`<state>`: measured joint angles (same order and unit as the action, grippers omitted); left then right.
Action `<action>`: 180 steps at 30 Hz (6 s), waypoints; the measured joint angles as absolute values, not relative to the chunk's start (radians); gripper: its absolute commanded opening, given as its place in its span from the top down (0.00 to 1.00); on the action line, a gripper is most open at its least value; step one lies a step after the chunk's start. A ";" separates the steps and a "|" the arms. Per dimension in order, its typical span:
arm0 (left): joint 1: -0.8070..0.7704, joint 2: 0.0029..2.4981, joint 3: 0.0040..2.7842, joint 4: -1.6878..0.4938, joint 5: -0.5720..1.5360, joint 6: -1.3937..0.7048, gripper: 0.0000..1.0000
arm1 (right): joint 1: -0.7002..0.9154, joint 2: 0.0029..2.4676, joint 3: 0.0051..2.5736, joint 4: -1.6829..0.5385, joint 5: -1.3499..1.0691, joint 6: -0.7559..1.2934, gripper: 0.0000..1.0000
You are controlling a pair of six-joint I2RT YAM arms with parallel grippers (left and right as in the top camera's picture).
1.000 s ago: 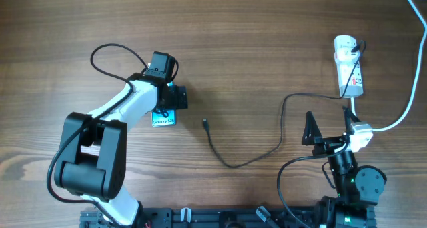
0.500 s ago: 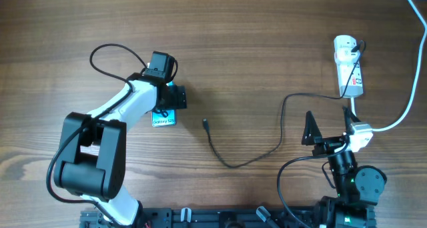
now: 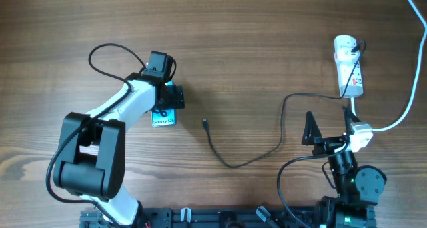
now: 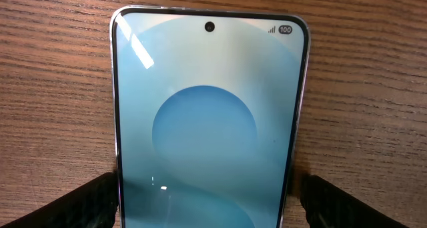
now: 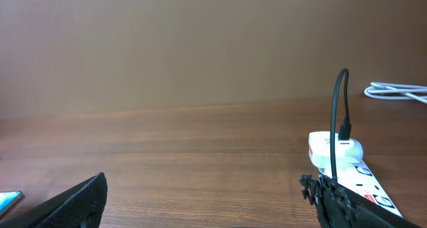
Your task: Plug charger to phone and switch on socket
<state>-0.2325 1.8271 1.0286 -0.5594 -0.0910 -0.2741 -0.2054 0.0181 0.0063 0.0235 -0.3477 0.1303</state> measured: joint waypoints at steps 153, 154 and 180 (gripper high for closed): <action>-0.208 1.827 1.029 -0.560 -0.077 -0.247 0.10 | -0.205 0.018 0.006 0.023 -0.348 0.130 0.00; -0.207 1.827 1.029 -0.561 -0.076 -0.245 0.11 | -0.205 0.018 0.006 0.023 -0.348 0.130 0.00; -0.207 1.820 1.038 -0.600 -0.057 -0.245 0.27 | -0.205 0.018 0.006 0.023 -0.348 0.130 0.00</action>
